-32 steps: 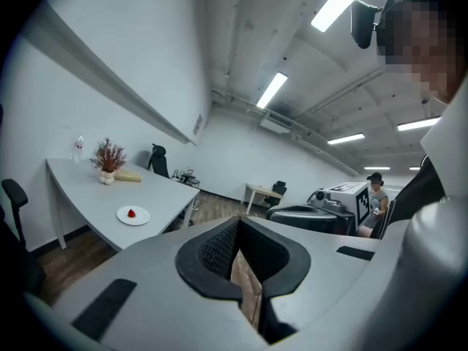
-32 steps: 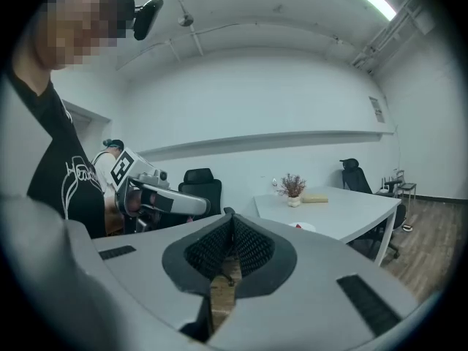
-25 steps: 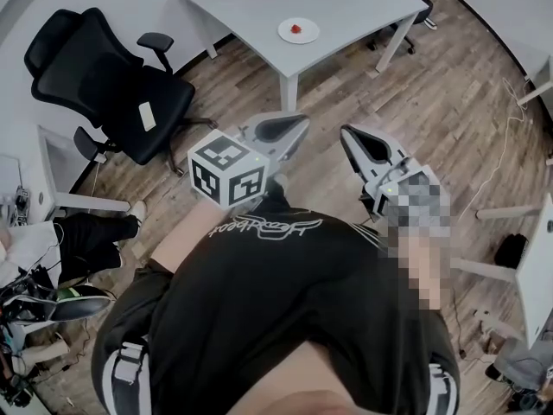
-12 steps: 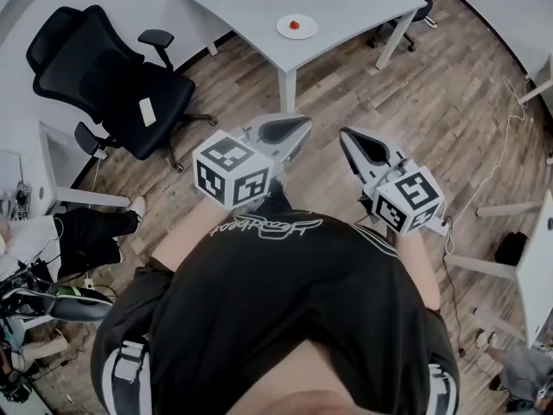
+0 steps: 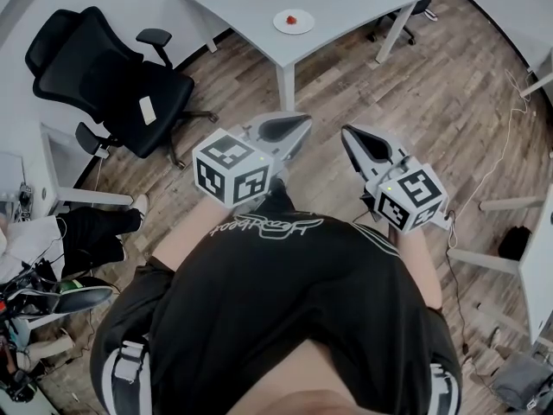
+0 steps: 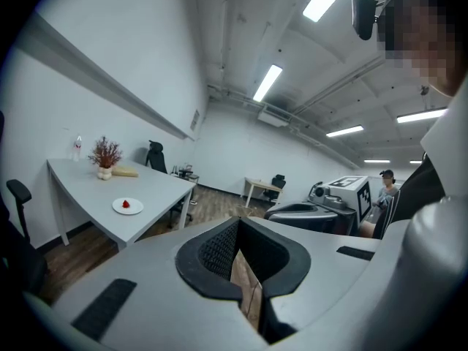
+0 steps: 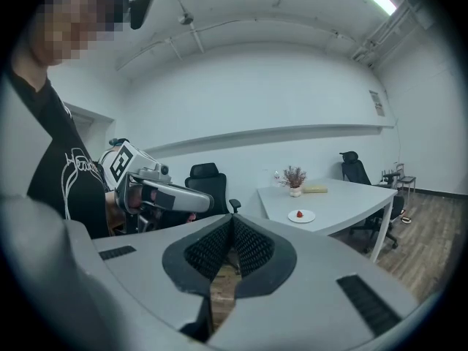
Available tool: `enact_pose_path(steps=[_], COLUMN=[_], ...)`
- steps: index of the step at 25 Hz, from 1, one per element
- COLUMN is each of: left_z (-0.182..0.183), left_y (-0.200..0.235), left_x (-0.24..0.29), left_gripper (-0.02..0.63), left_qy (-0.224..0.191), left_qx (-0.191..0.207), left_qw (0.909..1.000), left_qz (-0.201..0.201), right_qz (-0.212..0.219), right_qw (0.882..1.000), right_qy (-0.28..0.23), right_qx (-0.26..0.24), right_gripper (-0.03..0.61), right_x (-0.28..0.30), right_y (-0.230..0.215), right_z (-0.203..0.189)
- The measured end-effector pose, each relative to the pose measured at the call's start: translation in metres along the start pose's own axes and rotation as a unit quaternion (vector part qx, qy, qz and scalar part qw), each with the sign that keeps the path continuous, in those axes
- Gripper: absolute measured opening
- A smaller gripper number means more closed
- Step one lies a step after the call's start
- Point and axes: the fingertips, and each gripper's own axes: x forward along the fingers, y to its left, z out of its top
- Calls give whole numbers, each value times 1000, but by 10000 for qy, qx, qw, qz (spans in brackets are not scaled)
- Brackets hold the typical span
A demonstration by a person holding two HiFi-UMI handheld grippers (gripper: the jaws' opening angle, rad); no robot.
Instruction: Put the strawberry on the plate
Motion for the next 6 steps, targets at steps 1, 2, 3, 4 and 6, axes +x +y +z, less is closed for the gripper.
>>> enact_pose_path(steps=[1, 2, 3, 4, 6], left_z=[0, -1, -1, -1, -1], left_y=[-1, -1, -1, -1, -1], left_x=[0, 1, 1, 1, 2], left_gripper=[8, 8, 6, 8, 8], left_qy=[1, -1, 0, 4, 19], left_qx=[-6, -18, -30, -37, -44], left_qw=[10000, 10000, 10000, 10000, 10000], left_qz=[0, -1, -3, -4, -4], right_qz=[-12, -17, -17, -14, -6], right_qw=[10000, 10000, 10000, 10000, 10000], right_qy=[-1, 2, 9, 16, 31], right_qx=[12, 22, 27, 25, 13], right_gripper=[8, 8, 8, 8, 8], right_x=[-1, -2, -2, -2, -1], right_y=[0, -1, -1, 0, 0], right_z=[-1, -1, -2, -2, -2])
